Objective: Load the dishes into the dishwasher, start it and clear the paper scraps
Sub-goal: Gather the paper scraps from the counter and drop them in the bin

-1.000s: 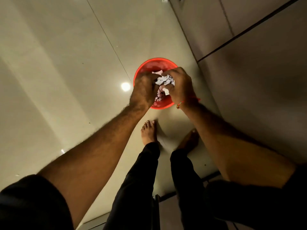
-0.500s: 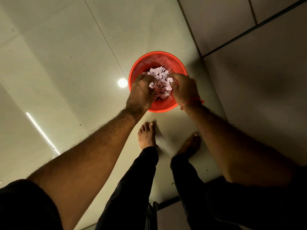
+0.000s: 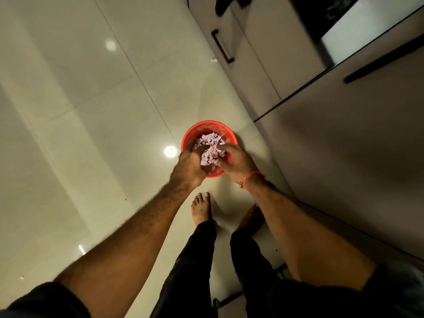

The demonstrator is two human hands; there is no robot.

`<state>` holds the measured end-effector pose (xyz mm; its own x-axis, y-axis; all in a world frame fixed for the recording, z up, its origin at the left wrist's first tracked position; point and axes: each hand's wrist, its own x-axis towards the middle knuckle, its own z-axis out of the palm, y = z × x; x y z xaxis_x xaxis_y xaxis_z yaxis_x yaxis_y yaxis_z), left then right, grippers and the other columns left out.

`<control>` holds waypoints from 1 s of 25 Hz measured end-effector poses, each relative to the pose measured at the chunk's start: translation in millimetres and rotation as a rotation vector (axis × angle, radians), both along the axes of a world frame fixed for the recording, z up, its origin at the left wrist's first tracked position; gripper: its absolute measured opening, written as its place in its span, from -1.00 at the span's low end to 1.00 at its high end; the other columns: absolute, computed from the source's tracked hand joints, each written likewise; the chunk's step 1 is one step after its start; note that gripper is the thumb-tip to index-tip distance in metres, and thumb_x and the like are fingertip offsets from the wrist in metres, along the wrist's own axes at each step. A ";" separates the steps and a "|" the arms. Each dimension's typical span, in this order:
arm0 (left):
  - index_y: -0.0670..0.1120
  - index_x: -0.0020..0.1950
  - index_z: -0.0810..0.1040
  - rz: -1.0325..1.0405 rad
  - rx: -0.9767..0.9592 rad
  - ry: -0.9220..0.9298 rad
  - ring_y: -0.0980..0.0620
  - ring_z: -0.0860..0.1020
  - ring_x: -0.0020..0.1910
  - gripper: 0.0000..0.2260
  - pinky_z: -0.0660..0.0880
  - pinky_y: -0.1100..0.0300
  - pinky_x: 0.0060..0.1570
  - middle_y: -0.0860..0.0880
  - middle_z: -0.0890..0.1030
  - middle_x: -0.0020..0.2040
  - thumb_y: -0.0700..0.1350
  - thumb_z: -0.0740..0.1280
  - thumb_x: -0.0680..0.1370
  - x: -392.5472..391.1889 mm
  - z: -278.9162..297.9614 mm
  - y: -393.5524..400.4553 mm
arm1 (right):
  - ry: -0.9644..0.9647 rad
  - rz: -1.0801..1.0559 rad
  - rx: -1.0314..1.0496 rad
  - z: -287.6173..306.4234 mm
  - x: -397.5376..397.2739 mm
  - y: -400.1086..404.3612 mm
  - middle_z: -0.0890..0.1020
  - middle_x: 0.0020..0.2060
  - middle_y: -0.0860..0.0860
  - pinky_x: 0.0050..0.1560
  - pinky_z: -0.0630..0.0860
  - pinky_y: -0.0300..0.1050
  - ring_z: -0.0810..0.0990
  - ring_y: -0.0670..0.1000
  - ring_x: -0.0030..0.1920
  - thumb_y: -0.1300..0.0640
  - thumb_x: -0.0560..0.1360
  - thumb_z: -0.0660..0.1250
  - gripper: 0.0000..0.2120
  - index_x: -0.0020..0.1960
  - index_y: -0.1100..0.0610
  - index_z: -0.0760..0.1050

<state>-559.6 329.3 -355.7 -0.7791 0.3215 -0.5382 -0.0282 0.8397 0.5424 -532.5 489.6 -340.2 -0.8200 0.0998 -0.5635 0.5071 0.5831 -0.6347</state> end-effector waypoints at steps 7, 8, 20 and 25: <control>0.01 0.44 0.47 -0.040 0.188 0.125 -0.06 0.38 0.43 -0.47 0.38 0.04 0.38 -0.02 0.29 0.50 -0.07 0.49 0.49 36.2 203.2 17.1 | 0.145 -0.073 0.060 201.0 51.5 20.5 0.65 0.04 0.06 0.26 0.47 -0.06 0.62 0.12 0.09 0.26 0.52 0.30 -0.71 0.22 0.13 0.59; 0.02 0.42 0.48 -0.055 0.211 0.142 -0.06 0.38 0.43 -0.50 0.40 -0.01 0.37 -0.02 0.30 0.49 -0.09 0.48 0.49 39.8 223.0 20.8 | 0.181 -0.077 0.077 224.6 58.4 24.9 0.66 0.04 0.07 0.25 0.47 -0.06 0.62 0.11 0.07 0.25 0.52 0.30 -0.71 0.21 0.12 0.60; 0.11 0.37 0.44 -0.634 0.545 0.330 -0.11 0.55 0.21 -0.61 0.52 -0.06 0.22 0.04 0.29 0.50 -0.04 0.36 0.55 123.3 388.5 178.9 | 0.646 -0.583 0.249 405.7 221.8 139.4 0.70 -0.08 -0.04 0.04 0.58 -0.23 0.67 -0.17 -0.11 0.31 0.52 0.36 -0.80 0.09 0.12 0.65; 0.04 0.41 0.47 -0.890 0.603 0.397 -0.02 0.48 0.34 -0.58 0.52 -0.07 0.25 0.05 0.28 0.50 -0.03 0.41 0.56 176.7 419.7 280.9 | 0.713 -1.008 0.293 419.6 302.4 218.3 0.69 -0.13 -0.06 -0.07 0.57 -0.17 0.64 -0.18 -0.17 0.30 0.53 0.34 -0.78 0.05 0.03 0.65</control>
<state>-382.9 610.2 64.0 -0.2265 0.9661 0.1241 0.7087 0.0761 0.7014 -230.2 707.9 79.4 -0.4192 0.9000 0.1194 0.4063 0.3035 -0.8619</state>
